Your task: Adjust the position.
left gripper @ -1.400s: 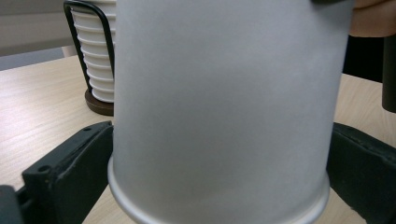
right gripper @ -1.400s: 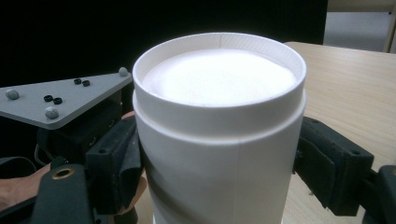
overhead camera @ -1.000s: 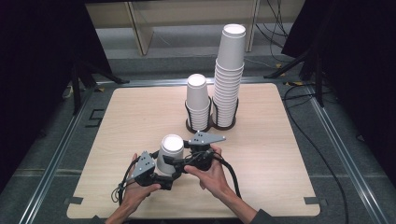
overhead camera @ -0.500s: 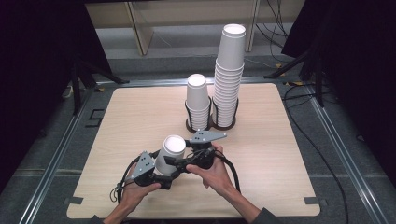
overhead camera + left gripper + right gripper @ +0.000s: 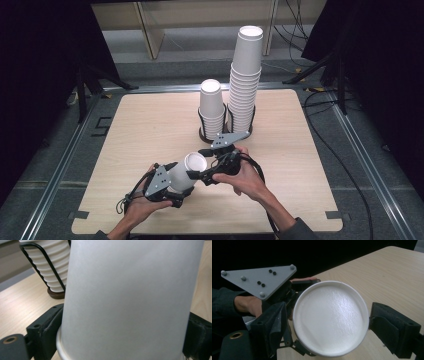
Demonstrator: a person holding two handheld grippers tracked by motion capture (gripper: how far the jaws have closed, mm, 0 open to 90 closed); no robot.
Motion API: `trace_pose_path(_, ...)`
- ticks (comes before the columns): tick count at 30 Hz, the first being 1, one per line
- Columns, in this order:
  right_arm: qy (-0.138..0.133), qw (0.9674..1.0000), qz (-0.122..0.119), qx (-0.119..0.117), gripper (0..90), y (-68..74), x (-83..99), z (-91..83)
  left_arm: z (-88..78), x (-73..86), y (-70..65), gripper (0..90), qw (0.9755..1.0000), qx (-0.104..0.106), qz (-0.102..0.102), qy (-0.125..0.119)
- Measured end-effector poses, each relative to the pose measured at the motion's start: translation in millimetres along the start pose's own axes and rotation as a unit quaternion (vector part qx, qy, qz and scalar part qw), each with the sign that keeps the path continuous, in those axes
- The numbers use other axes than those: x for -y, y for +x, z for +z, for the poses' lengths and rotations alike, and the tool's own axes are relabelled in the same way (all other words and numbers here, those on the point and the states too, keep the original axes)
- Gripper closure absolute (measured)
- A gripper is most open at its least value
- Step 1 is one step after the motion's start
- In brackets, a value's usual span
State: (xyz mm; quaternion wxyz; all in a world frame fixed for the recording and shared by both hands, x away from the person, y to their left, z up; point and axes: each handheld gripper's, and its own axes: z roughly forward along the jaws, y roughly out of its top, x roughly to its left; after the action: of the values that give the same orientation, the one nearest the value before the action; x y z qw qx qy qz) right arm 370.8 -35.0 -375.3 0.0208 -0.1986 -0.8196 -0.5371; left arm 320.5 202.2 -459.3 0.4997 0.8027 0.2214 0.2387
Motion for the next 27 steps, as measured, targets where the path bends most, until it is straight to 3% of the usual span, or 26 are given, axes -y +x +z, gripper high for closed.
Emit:
trace_pose_path(2,0.006,0.9999,-0.009,0.006,15.9,0.1,0.2,0.2,-1.1,-0.7,-0.8,7.6,0.9998,0.0,0.006,0.019)
trace_pose_path(4,0.028,0.9996,-0.006,0.001,15.9,0.8,1.5,1.7,-1.8,-0.8,-0.4,7.8,0.9994,0.006,0.014,0.032)
trace_pose_path(10,0.047,0.9988,-0.014,-0.002,15.8,0.5,5.2,6.7,-3.3,-1.3,-1.3,7.9,0.9983,0.015,0.027,0.049)
trace_pose_path(12,0.057,0.9983,-0.01,-0.011,15.8,0.8,6.7,9.2,-2.4,-1.5,-2.3,8.0,0.9982,0.024,0.027,0.048)
trace_pose_path(14,0.057,0.9982,-0.015,-0.008,15.8,0.4,6.9,9.5,-2.5,-1.7,-3.1,8.0,0.9978,0.023,0.037,0.049)
trace_pose_path(18,0.071,0.9974,-0.002,-0.013,16.5,2.1,8.8,11.0,-2.7,-1.9,-4.4,8.0,0.9961,0.026,0.057,0.063)
trace_pose_path(20,0.074,0.997,-0.019,-0.014,17.9,0.6,9.8,13.2,-2.6,-2.0,-5.4,7.9,0.996,0.027,0.059,0.062)
trace_pose_path(22,0.079,0.9966,-0.015,-0.017,21.9,0.7,10.8,14.0,-2.7,-1.9,-5.9,7.8,0.9954,0.029,0.062,0.067)
trace_pose_path(23,0.085,0.9962,-0.001,-0.019,22.5,1.6,11.4,13.4,-2.7,-1.7,-5.8,7.5,0.9955,0.028,0.062,0.067)
trace_pose_path(24,0.076,0.9968,-0.011,-0.021,23.1,-1.6,11.3,13.1,-2.2,-1.1,-5.1,6.4,0.9961,0.029,0.06,0.058)
trace_pose_path(27,0.073,0.997,-0.01,-0.023,23.8,-3.7,10.7,11.0,-2.2,-0.7,-4.7,4.1,0.9966,0.027,0.059,0.051)
